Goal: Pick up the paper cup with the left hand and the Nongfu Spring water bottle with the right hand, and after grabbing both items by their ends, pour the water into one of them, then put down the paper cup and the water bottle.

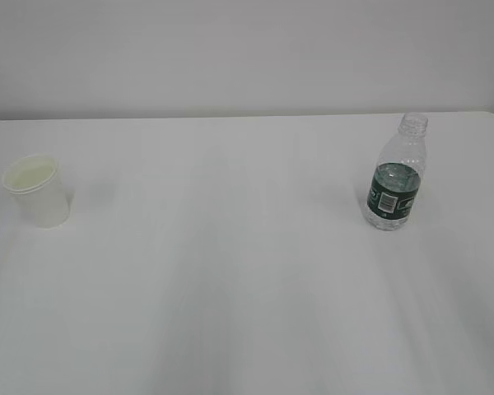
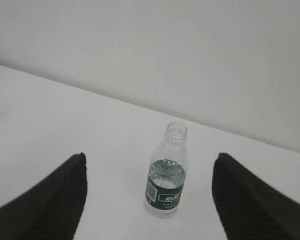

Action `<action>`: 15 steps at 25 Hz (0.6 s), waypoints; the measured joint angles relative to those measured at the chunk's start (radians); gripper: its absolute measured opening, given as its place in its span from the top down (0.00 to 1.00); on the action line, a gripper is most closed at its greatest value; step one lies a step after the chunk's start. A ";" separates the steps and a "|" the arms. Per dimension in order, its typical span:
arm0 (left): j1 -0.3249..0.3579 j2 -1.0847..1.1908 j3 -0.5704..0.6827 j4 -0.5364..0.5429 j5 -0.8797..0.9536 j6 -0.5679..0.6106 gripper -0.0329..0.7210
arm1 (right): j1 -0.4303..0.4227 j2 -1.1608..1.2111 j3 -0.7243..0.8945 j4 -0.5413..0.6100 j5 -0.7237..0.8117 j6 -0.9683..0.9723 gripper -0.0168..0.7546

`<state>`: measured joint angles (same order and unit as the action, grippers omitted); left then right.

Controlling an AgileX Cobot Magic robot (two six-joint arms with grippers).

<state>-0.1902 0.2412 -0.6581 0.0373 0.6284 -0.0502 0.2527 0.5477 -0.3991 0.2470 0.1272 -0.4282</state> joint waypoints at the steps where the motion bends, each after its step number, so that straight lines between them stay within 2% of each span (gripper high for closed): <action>1: 0.000 -0.011 0.000 0.000 0.016 0.000 0.25 | 0.000 -0.012 0.000 -0.002 0.019 0.000 0.21; 10: 0.000 -0.099 -0.002 0.002 0.127 0.000 0.26 | 0.002 -0.139 0.000 -0.024 0.155 0.011 0.21; 13: 0.000 -0.130 -0.002 -0.004 0.172 0.000 0.26 | 0.002 -0.177 0.000 -0.102 0.206 0.085 0.21; 15: 0.000 -0.148 -0.002 -0.013 0.198 0.000 0.27 | 0.002 -0.199 0.000 -0.206 0.261 0.181 0.21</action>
<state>-0.1902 0.0930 -0.6603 0.0240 0.8266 -0.0502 0.2549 0.3490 -0.3991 0.0414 0.3884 -0.2469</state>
